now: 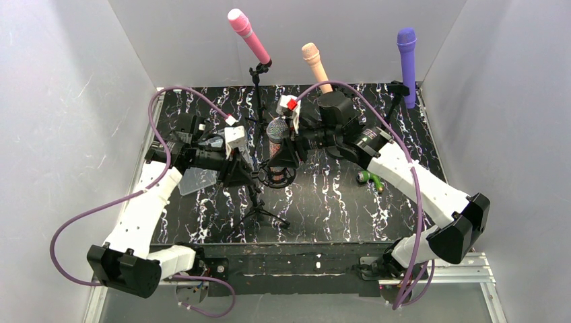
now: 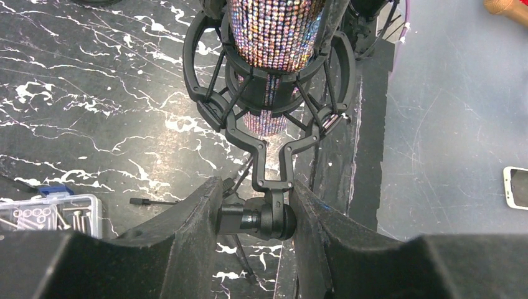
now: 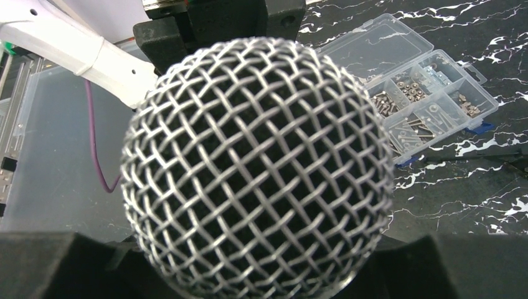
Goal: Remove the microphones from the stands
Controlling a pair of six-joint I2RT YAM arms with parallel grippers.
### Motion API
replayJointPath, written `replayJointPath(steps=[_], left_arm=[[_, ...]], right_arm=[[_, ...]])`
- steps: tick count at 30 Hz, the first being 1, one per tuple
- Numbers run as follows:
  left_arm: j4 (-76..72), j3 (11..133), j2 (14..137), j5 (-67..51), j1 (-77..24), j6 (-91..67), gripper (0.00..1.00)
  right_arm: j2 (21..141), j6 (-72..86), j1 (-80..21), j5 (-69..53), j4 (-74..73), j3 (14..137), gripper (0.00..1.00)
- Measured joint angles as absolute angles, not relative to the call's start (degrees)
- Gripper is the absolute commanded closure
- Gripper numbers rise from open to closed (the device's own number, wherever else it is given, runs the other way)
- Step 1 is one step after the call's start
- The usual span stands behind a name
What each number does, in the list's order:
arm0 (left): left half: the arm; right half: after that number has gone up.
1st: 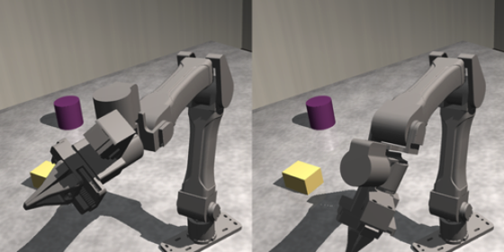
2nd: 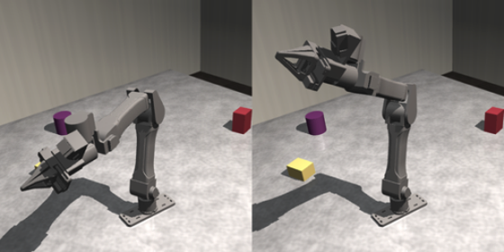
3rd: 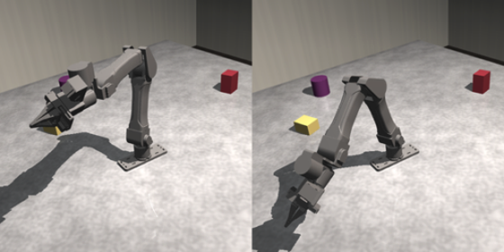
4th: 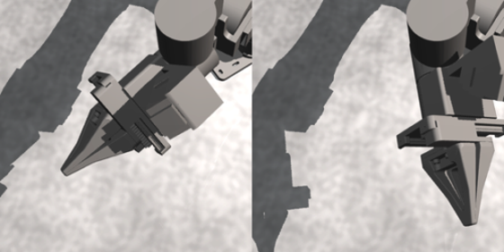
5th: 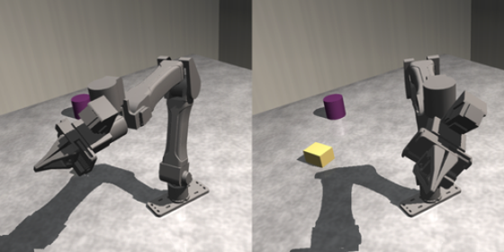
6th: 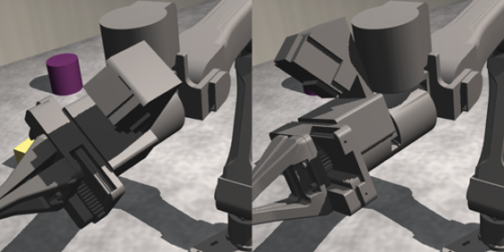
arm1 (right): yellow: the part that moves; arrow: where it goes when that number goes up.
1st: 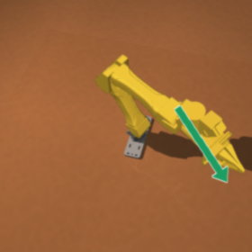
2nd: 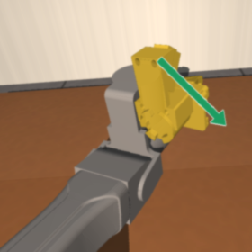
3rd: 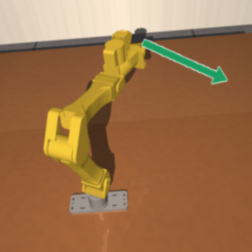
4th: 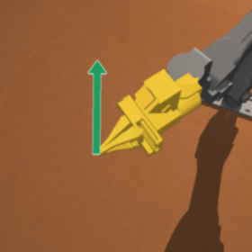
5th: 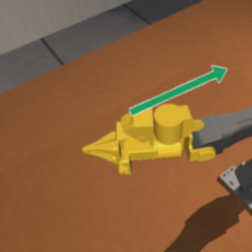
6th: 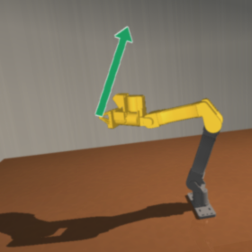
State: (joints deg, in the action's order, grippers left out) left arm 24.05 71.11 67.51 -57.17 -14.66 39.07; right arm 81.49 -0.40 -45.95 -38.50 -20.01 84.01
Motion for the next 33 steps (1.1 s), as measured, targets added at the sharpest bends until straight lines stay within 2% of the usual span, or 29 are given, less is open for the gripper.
replayJointPath(steps=[10,11,12,14,19,27,33], left_arm=[[24.3,72.1,67.9,-54.7,-15.9,39.0,1.00],[24.3,72.2,68.0,-54.6,-16.0,39.0,0.95],[24.3,72.2,68.1,-54.5,-16.0,38.9,0.83],[24.7,72.8,68.6,-54.2,-16.0,38.7,0.66],[27.2,75.9,71.3,-52.7,-16.5,38.5,0.46],[30.4,78.6,74.7,-47.5,-17.1,40.1,0.04],[30.5,79.3,74.7,-46.9,-17.4,39.9,0.02]], right_arm=[[82.0,-2.2,-46.3,-36.9,-20.6,84.6,0.99],[82.0,-2.3,-46.3,-36.8,-20.7,84.6,0.99],[82.0,-2.4,-46.3,-36.8,-20.7,84.6,0.99],[82.0,-2.5,-46.3,-36.5,-20.7,84.6,0.99],[82.0,-3.0,-46.3,-36.0,-19.6,83.8,0.99],[81.8,-3.2,-45.9,-34.6,-17.7,83.6,0.99],[81.8,-3.2,-45.9,-34.6,-17.6,83.6,0.99]])
